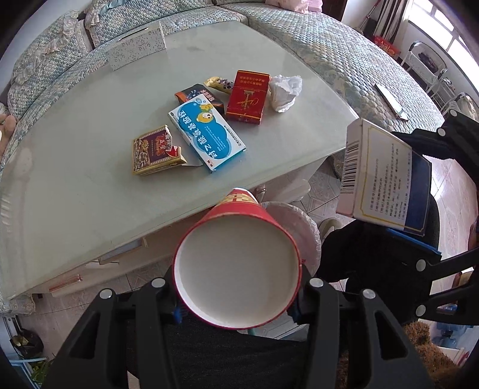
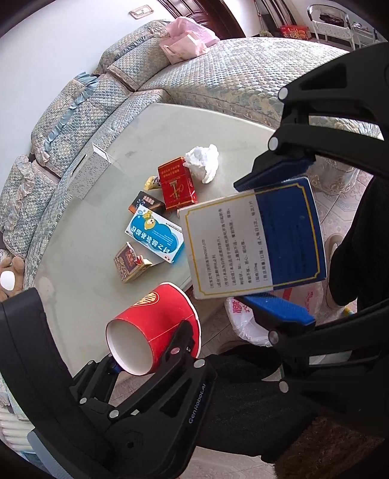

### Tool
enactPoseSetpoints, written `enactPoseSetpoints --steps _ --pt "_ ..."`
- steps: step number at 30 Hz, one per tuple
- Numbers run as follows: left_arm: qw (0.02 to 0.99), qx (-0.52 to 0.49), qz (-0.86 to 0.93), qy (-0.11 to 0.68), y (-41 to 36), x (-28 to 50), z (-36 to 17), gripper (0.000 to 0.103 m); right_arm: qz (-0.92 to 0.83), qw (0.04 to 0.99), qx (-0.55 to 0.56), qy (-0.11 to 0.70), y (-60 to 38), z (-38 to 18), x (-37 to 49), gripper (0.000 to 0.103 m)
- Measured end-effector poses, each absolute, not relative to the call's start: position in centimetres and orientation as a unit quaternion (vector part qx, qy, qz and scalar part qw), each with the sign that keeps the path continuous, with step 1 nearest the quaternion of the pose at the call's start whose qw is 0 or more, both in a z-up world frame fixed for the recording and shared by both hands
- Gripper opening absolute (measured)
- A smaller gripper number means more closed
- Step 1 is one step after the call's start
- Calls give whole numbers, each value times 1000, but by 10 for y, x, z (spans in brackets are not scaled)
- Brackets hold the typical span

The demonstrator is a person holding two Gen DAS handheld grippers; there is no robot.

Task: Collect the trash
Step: 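Lift the red cup and white-blue box and carry both toward the wastebasket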

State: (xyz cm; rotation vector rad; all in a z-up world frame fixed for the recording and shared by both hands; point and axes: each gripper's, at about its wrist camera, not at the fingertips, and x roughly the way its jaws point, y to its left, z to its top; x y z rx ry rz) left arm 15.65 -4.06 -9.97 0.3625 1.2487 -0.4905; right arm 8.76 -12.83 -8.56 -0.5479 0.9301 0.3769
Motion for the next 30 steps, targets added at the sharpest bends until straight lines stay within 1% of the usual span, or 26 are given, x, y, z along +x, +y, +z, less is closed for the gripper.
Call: enactPoseSetpoints --steps 13,19,27,30 --pt "738 121 -230 622 -40 157 -175 48 183 831 -225 475 -137 -137 94 65" --pt "737 125 -221 626 -41 158 -200 48 187 826 -211 488 -138 -164 96 65" --pt "720 121 -222 647 -48 157 -247 48 182 819 -203 505 -139 -216 102 65" --pt "721 135 -212 646 -53 157 -264 48 178 817 -196 513 -141 -235 106 65"
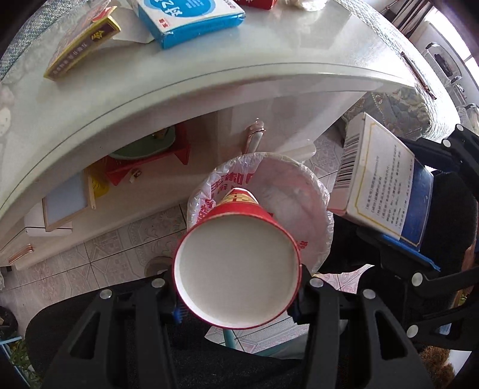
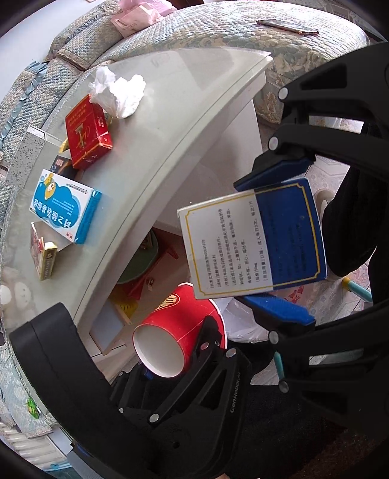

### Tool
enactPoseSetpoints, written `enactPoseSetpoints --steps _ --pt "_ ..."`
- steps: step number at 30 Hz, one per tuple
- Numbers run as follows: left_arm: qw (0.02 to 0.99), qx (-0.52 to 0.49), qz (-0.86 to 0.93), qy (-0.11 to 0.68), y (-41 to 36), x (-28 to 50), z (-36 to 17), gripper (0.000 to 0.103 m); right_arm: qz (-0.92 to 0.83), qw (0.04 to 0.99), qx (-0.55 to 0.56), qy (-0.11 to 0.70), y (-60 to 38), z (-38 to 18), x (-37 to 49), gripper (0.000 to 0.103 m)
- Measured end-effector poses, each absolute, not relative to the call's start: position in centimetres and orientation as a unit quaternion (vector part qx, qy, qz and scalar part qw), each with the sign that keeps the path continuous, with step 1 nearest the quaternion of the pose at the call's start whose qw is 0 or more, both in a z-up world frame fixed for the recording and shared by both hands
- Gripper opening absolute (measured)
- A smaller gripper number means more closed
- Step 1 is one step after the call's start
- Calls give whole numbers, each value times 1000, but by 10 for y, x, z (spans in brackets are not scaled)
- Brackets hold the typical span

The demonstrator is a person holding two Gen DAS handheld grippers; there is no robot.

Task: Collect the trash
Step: 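Lift the red cup and white-blue box and carry both toward the wastebasket, then open both tools over the wastebasket, dropping the cup and box inside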

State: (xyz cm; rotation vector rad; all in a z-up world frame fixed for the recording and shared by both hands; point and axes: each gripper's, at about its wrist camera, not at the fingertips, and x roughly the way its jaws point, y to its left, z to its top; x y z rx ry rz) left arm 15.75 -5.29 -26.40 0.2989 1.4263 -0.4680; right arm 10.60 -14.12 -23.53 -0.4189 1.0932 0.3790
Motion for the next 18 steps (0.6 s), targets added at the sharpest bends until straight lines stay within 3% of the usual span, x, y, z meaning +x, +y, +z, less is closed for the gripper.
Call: enactPoseSetpoints --steps 18 --pt "663 143 -198 708 -66 180 -378 48 162 782 -162 580 -155 -347 134 66"
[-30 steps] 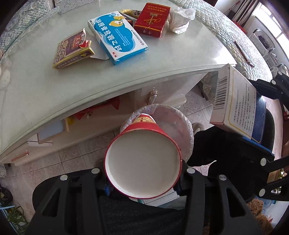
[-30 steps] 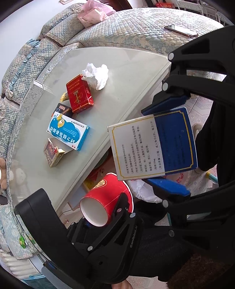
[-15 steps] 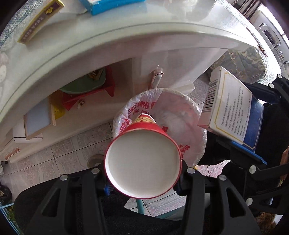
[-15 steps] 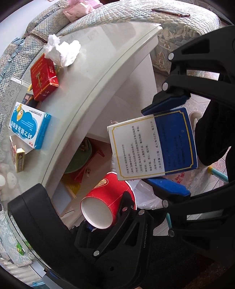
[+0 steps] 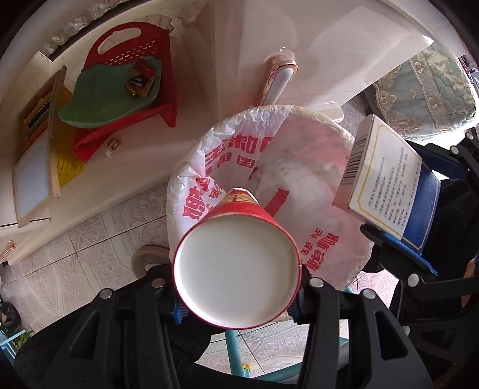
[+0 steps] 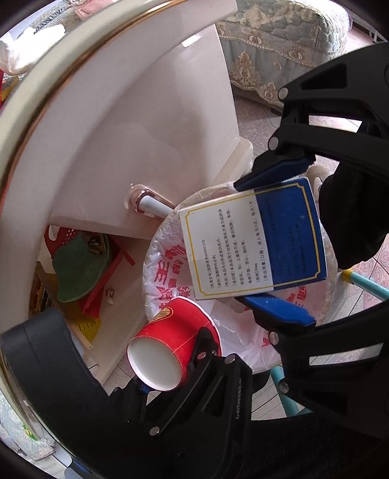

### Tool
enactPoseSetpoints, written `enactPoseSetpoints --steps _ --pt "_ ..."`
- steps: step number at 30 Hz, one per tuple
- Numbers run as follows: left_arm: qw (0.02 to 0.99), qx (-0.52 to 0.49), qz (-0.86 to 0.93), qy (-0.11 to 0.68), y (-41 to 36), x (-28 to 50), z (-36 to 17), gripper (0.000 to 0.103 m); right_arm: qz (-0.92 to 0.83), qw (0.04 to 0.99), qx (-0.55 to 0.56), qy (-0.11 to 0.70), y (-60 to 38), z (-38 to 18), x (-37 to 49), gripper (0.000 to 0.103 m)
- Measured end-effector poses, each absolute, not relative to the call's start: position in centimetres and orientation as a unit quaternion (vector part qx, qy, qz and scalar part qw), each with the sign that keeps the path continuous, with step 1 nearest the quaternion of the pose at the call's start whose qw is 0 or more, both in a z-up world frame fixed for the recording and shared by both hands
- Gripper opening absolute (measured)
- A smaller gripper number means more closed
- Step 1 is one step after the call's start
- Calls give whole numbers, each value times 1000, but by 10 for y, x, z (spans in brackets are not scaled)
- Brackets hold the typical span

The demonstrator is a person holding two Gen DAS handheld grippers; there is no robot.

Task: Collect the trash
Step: 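Open both tools over the wastebasket, dropping the cup and box inside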

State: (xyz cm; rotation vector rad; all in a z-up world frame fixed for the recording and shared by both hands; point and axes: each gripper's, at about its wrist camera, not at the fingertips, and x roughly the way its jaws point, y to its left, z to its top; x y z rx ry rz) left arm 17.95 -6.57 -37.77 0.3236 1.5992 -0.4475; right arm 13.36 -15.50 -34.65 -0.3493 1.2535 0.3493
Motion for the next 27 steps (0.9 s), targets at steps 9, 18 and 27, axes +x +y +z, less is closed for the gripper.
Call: enactPoseSetpoints --steps 9,18,27 --pt "632 104 -189 745 -62 193 -423 48 155 757 -136 620 -155 -388 152 66" --pt "615 85 -181 763 -60 196 -447 48 145 747 -145 633 -152 -403 154 66" --pt "613 87 -169 767 -59 199 -450 71 163 751 -135 626 -149 -402 154 89"
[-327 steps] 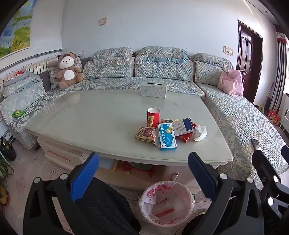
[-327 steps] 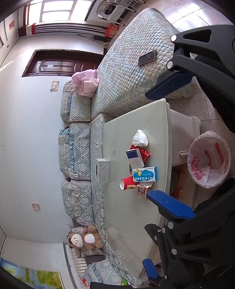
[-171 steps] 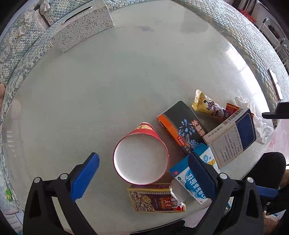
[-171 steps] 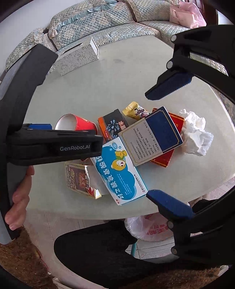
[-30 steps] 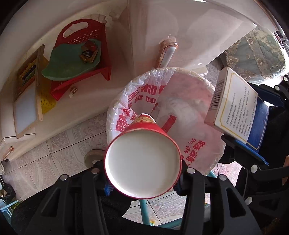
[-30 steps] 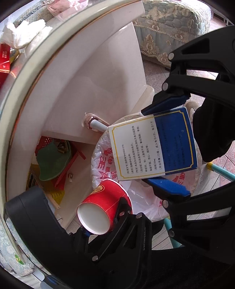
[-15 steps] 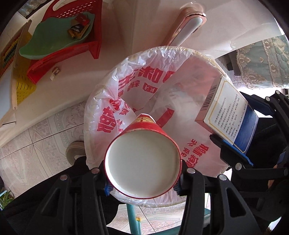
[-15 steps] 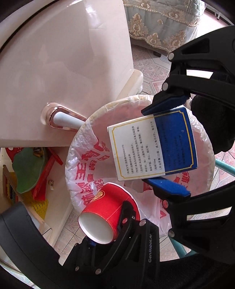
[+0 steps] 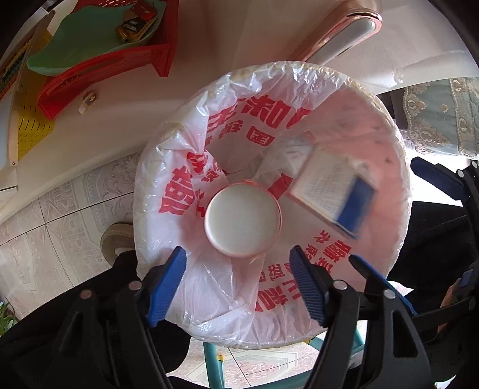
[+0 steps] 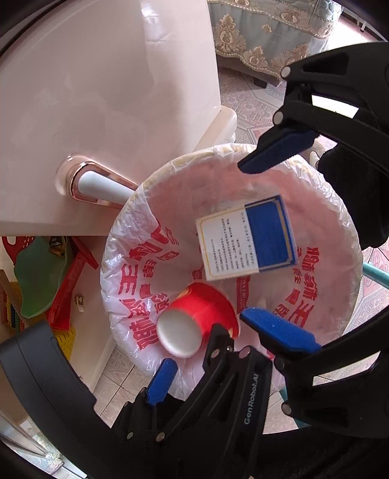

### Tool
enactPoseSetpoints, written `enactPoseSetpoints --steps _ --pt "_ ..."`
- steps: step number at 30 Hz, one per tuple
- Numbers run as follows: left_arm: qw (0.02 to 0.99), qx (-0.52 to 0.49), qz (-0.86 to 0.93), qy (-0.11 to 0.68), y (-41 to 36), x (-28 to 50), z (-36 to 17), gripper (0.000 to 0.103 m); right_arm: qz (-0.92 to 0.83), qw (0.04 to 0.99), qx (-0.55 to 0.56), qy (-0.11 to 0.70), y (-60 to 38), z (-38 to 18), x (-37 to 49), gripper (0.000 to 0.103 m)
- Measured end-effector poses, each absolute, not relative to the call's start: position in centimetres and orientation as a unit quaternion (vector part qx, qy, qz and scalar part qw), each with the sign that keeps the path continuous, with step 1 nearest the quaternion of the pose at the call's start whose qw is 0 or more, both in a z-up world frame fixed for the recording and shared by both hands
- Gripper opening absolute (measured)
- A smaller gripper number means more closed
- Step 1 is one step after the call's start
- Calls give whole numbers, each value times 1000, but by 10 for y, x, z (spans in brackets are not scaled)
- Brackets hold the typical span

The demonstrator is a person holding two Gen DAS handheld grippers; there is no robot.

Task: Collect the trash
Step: 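Open both tools over the wastebasket, dropping the cup and box inside, then move both tools back over the table toward the remaining items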

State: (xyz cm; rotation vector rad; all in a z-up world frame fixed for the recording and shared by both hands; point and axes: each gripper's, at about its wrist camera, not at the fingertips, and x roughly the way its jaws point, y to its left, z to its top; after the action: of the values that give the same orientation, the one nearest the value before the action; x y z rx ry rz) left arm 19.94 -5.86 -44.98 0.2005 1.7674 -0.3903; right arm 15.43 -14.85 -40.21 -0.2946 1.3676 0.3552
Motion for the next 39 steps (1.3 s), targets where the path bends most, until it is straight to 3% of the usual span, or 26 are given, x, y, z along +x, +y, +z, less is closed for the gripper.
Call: enactPoseSetpoints --steps 15,21,29,34,39 --pt "616 95 -166 764 -58 196 -442 71 156 756 -121 625 -154 -395 158 89" --pt "642 120 -164 739 -56 180 -401 71 180 772 -104 601 -156 -352 137 89" --pt "728 92 -165 659 -24 148 -262 73 196 845 -76 491 -187 -208 104 93" --pt "804 93 -165 564 -19 160 -136 92 165 895 -114 399 -203 -109 111 97" --pt "824 72 -180 533 -22 179 -42 93 162 917 -103 349 -220 -37 122 97"
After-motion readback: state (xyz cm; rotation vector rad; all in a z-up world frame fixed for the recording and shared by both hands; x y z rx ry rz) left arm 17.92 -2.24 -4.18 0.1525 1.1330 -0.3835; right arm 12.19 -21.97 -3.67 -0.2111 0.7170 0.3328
